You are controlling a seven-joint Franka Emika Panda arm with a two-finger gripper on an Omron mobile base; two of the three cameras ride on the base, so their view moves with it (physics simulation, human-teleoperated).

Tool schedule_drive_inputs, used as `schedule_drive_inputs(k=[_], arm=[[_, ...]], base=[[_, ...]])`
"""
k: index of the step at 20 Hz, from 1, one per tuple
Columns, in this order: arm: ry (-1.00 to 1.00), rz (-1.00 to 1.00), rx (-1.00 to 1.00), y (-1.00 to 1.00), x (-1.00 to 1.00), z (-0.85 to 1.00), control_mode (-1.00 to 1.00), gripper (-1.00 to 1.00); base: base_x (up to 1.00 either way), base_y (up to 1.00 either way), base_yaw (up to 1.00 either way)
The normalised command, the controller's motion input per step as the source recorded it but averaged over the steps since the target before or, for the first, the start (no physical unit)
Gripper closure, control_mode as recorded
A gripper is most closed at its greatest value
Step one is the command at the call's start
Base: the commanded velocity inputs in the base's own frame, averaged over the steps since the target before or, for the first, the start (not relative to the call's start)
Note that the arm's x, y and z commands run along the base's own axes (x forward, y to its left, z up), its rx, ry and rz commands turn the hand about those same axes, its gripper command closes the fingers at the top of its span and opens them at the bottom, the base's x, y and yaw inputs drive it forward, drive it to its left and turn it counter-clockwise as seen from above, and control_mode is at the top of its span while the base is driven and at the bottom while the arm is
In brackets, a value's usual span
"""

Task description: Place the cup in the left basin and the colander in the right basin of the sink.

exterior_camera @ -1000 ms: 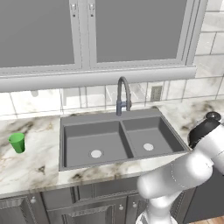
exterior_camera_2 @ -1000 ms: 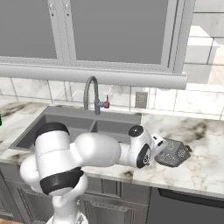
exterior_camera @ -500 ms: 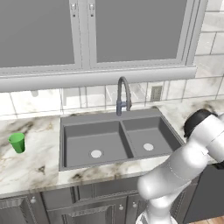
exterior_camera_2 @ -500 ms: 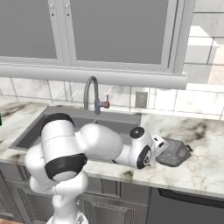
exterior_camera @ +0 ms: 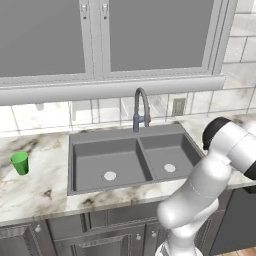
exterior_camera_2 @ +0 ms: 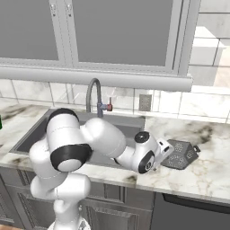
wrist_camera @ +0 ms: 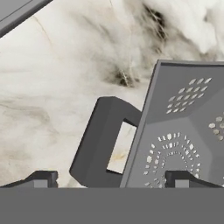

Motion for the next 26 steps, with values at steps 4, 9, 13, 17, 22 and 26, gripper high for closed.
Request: schedule_drive_inputs(k=[4,9,13,17,22,26], arm=[[0.0,0.0,0.0,0.0,0.0,0.0,-1.0,1.0],[0.0,0.0,0.0,0.0,0.0,0.0,-1.0,1.0],[0.0,0.0,0.0,0.0,0.0,0.0,-1.0,1.0],[-0.01,0.0,0.0,0.0,0.0,0.0,-1.0,1.0],[-0.04,0.0,0.0,0.0,0.0,0.12,-1.0,1.0],[-0.04,0.0,0.0,0.0,0.0,0.29,-1.0,1.0]], base=[[0.0,0.0,0.0],[0.0,0.0,0.0],[0.0,0.0,0.0],[0.0,0.0,0.0],[0.0,0.0,0.0],[0.0,0.0,0.0]])
